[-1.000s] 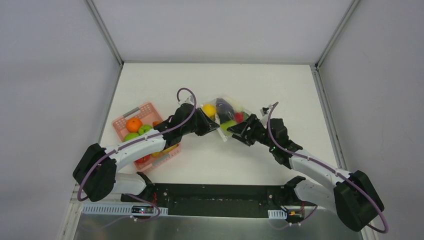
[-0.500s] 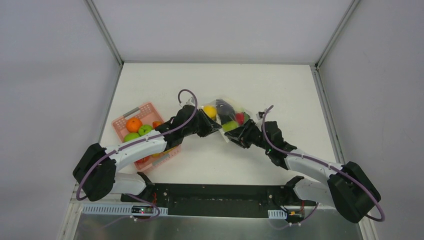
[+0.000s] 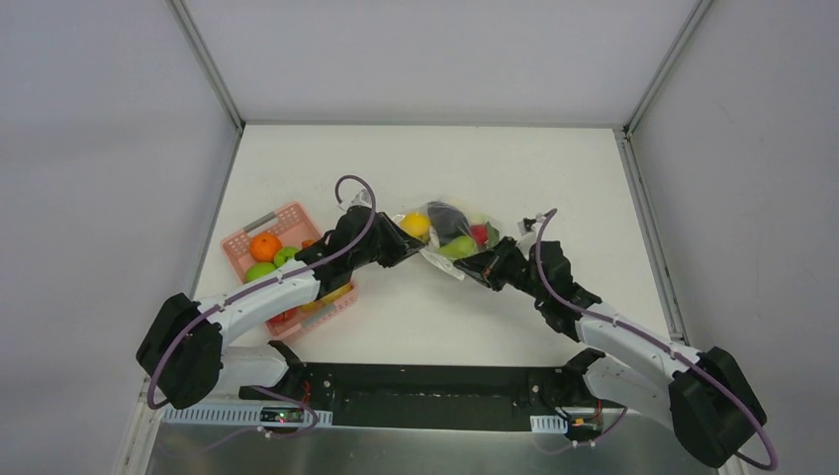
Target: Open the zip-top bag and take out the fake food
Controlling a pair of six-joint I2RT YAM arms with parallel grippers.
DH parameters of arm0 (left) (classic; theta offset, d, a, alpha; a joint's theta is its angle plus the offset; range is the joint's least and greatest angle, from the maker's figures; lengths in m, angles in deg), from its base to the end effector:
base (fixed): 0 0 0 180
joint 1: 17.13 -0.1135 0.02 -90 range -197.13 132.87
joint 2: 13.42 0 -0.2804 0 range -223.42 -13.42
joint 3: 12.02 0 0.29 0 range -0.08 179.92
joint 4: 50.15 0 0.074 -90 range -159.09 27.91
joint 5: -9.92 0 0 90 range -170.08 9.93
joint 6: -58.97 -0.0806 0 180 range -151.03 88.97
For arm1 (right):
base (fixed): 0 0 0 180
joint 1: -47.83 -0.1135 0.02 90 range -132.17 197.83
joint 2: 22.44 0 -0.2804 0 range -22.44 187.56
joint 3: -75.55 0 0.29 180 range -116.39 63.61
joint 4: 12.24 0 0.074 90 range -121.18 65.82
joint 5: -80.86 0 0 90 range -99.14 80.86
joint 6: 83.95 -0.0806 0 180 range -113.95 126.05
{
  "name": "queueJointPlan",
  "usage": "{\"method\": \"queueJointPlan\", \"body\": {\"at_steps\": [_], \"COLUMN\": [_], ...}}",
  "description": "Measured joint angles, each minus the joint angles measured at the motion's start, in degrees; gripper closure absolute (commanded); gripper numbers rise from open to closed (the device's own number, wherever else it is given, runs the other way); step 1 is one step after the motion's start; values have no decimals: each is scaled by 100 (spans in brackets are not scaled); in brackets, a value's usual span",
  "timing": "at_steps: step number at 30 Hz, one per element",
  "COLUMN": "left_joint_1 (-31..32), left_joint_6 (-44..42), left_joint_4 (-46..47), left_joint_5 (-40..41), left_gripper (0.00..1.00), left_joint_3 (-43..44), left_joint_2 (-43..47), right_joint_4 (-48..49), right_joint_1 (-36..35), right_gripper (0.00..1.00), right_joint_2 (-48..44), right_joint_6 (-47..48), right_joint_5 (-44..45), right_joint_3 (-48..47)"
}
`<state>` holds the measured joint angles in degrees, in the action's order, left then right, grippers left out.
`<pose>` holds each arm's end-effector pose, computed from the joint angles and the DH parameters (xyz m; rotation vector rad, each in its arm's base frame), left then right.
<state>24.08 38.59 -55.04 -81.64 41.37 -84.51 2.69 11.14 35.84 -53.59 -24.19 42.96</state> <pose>0.2604 -0.2310 0.2312 -0.5209 2.1395 -1.2262 0.2145 0.1859 0.1980 0.1818 1.9849 1.3967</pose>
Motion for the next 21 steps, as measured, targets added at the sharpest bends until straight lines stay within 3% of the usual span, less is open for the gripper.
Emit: {"method": "queueJointPlan", "body": {"at_steps": [12, 21], "left_joint_1": [-780, -1222], "left_joint_6": [-608, -1137], "left_joint_4": [-365, -719], "left_joint_5": [321, 337], "left_gripper": [93, 91], "left_joint_3": [-122, 15], "left_joint_2": [192, 188], "right_joint_4": [-1410, -2273], "right_joint_1": [1001, 1187], "right_gripper": [100, 100], "right_joint_2": [-1419, -1956], "right_joint_6": [332, 699], "right_joint_5": [-87, -190], "right_joint_3": [162, 166]}}
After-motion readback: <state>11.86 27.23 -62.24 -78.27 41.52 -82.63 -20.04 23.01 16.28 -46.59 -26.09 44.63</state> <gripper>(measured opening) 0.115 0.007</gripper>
